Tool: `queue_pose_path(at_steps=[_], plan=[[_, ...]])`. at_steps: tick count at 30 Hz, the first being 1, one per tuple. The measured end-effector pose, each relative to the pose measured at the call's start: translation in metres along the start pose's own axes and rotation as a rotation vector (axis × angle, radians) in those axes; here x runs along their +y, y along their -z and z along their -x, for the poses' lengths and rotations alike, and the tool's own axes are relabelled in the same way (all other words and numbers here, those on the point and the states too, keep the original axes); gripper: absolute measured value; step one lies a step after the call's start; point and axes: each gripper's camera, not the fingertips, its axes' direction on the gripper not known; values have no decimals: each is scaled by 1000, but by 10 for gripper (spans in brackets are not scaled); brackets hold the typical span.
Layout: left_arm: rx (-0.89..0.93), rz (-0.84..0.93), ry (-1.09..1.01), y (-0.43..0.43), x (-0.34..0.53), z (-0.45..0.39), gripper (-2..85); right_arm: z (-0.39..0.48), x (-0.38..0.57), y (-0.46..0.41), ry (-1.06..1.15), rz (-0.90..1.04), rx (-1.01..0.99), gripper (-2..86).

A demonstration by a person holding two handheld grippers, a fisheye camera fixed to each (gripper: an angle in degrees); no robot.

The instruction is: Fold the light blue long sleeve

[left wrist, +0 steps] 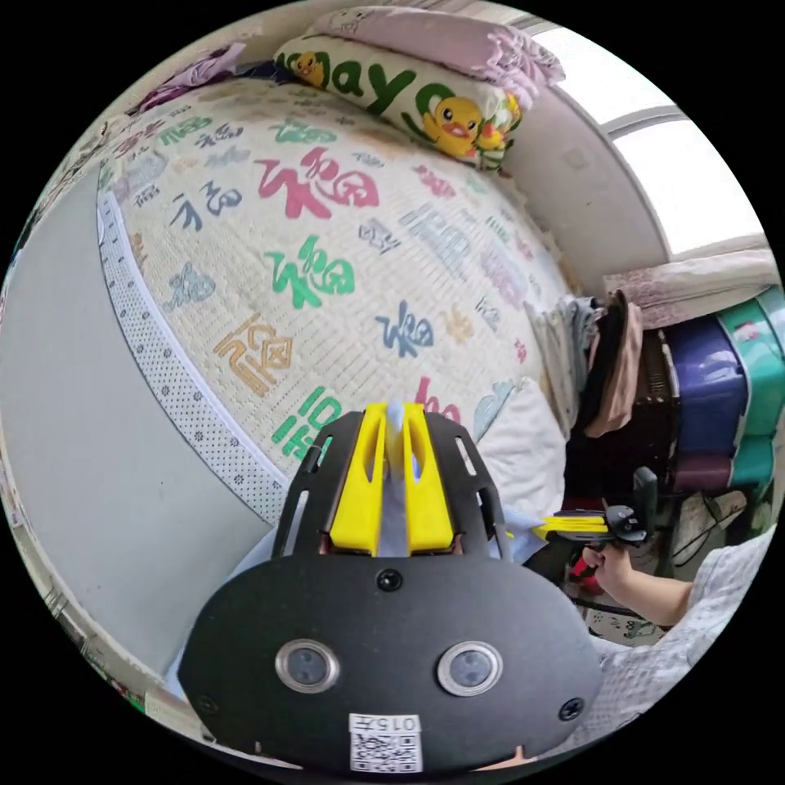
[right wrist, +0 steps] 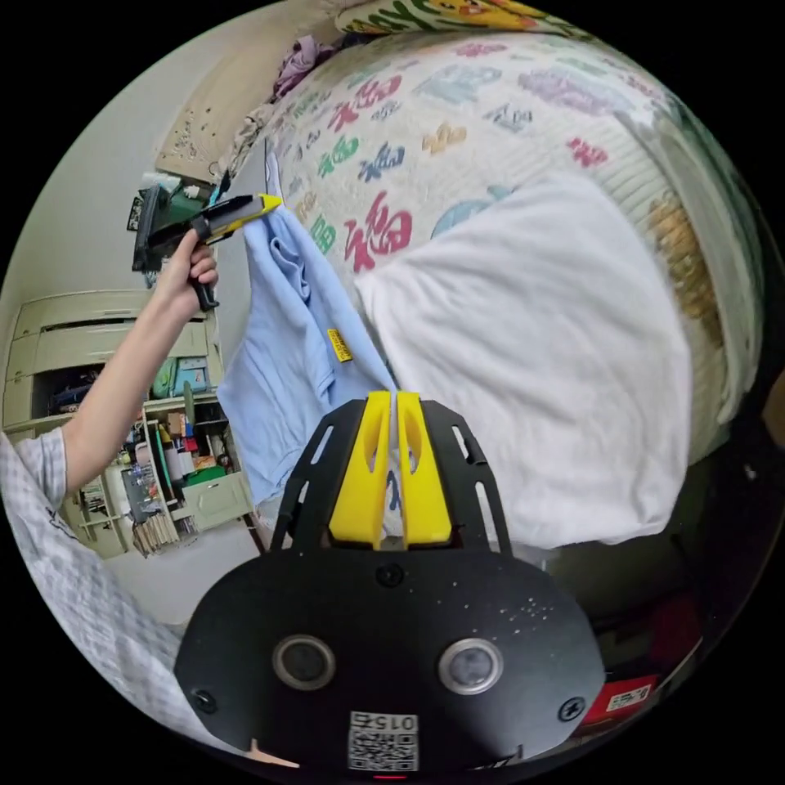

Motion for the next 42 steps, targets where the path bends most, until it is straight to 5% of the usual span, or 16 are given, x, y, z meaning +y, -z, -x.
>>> queue_pose_path(at_steps=[5, 9, 16, 23, 27, 33, 42], plan=[[251, -258, -74, 88, 27, 19, 17, 28, 25, 76, 116, -190, 28, 2], [291, -319, -15, 132, 88, 65, 15, 104, 71, 43, 308, -96, -31, 2], [247, -338, 346, 160, 279, 186, 19, 223, 185, -178, 542, 313, -146, 1], [223, -396, 773, 132, 413, 272, 59, 231, 235, -342, 542, 521, 62, 3], [291, -497, 724, 143, 420, 270, 94, 226, 231, -368, 506, 526, 69, 3], [298, -319, 650, 116, 387, 268, 64, 248, 235, -400, 563, 541, 135, 3], [1, -233, 637, 113, 376, 268, 39, 271, 225, -466, 611, 592, 175, 12]])
